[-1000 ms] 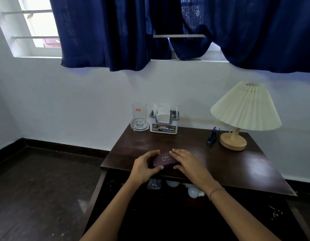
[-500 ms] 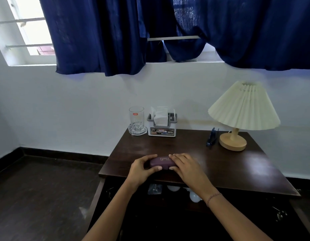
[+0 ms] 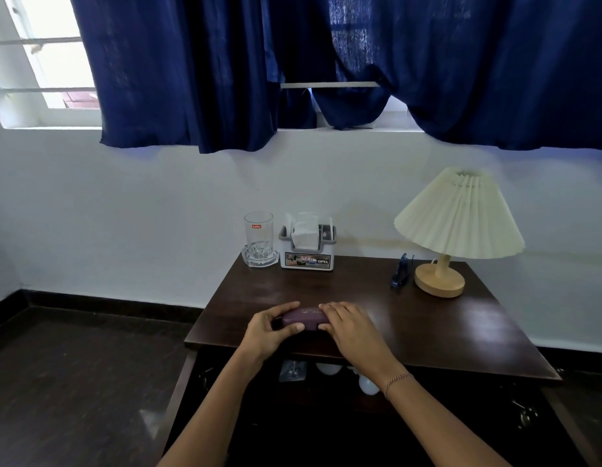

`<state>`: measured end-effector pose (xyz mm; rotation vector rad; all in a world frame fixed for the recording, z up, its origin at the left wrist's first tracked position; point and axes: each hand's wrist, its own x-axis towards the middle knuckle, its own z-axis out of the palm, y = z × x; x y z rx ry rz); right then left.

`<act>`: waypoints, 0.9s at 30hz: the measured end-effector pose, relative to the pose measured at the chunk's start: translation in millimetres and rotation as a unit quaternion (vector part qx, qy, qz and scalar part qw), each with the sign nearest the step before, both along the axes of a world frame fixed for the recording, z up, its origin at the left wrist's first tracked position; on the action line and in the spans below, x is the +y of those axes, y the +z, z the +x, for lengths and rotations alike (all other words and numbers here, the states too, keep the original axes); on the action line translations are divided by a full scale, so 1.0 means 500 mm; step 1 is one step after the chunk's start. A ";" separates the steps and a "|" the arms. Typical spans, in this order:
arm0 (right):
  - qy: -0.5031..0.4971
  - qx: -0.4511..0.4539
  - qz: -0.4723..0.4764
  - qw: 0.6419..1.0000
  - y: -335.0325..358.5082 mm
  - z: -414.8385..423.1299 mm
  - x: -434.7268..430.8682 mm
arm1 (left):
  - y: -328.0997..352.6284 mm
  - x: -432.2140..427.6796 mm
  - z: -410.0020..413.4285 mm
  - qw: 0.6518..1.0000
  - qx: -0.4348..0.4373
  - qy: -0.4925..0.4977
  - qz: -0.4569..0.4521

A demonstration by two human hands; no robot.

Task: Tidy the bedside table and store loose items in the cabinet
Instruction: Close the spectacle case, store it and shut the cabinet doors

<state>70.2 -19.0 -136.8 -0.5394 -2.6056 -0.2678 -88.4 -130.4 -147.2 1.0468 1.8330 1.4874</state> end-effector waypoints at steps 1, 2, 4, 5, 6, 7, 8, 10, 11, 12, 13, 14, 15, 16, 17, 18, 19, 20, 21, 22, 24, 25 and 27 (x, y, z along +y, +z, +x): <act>0.004 0.000 0.005 1.000 0.000 -0.001 0.002 | 0.003 -0.001 0.002 1.000 -0.003 -0.001 0.005; 0.010 -0.003 0.005 1.000 0.002 -0.001 0.004 | 0.007 -0.001 0.005 1.000 -0.006 -0.003 0.009; 0.017 0.001 0.014 1.000 0.008 -0.003 0.010 | 0.015 -0.005 0.007 1.000 -0.013 -0.009 0.016; 0.014 0.007 0.022 1.000 0.012 -0.003 0.015 | 0.016 -0.006 0.006 1.000 -0.018 -0.019 0.017; 0.018 0.005 0.015 1.000 0.019 -0.004 0.019 | 0.016 -0.007 0.005 0.999 -0.024 -0.034 0.016; 0.034 -0.006 -0.007 0.999 0.028 -0.006 0.025 | 0.015 -0.009 0.005 0.998 -0.029 -0.047 0.017; 0.047 -0.017 -0.044 0.998 0.038 -0.007 0.033 | 0.013 -0.010 0.004 0.998 -0.030 -0.052 0.018; 0.057 -0.026 -0.091 0.994 0.049 -0.009 0.047 | 0.010 -0.009 0.003 0.998 -0.024 -0.052 0.022; 0.061 -0.018 -0.097 0.993 0.051 -0.011 0.051 | 0.011 -0.009 0.004 0.998 -0.020 -0.050 0.024; 0.063 -0.010 -0.099 0.993 0.053 -0.014 0.052 | 0.012 -0.008 0.004 0.999 -0.017 -0.046 0.025; 0.061 -0.002 -0.096 0.993 0.054 -0.016 0.051 | 0.013 -0.008 0.004 0.999 -0.017 -0.041 0.025; 0.058 0.006 -0.095 0.994 0.055 -0.017 0.051 | 0.014 -0.008 0.005 0.999 -0.023 -0.034 0.025; 0.055 0.012 -0.097 0.994 0.055 -0.019 0.052 | 0.014 -0.008 0.005 0.999 -0.032 -0.028 0.025; 0.050 0.016 -0.100 0.994 0.055 -0.022 0.056 | 0.014 -0.008 0.005 0.999 -0.041 -0.025 0.025; 0.047 0.017 -0.106 0.993 0.056 -0.025 0.060 | 0.013 -0.009 0.004 0.998 -0.048 -0.023 0.027; 0.045 0.019 -0.116 0.992 0.059 -0.028 0.064 | 0.012 -0.009 0.003 0.998 -0.052 -0.023 0.028; 0.041 0.020 -0.129 0.991 0.060 -0.032 0.070 | 0.011 -0.009 0.002 0.998 -0.052 -0.024 0.029; 0.036 0.022 -0.143 0.989 0.062 -0.037 0.077 | 0.010 -0.008 0.001 0.998 -0.051 -0.024 0.029; 0.028 0.020 -0.164 0.986 0.063 -0.042 0.087 | 0.009 -0.007 0.000 0.998 -0.051 -0.026 0.032; 0.022 0.014 -0.192 0.981 0.064 -0.047 0.097 | 0.007 -0.006 -0.001 0.998 -0.049 -0.027 0.034; 0.024 0.007 -0.266 0.964 0.060 -0.051 0.116 | 0.001 -0.004 -0.005 0.998 -0.035 -0.031 0.032; 0.034 0.015 -0.292 0.956 0.055 -0.049 0.121 | -0.002 -0.003 -0.007 0.999 -0.023 -0.033 0.031; 0.047 0.089 -0.298 0.949 0.035 -0.035 0.129 | -0.008 -0.001 -0.012 0.999 -0.008 -0.034 0.026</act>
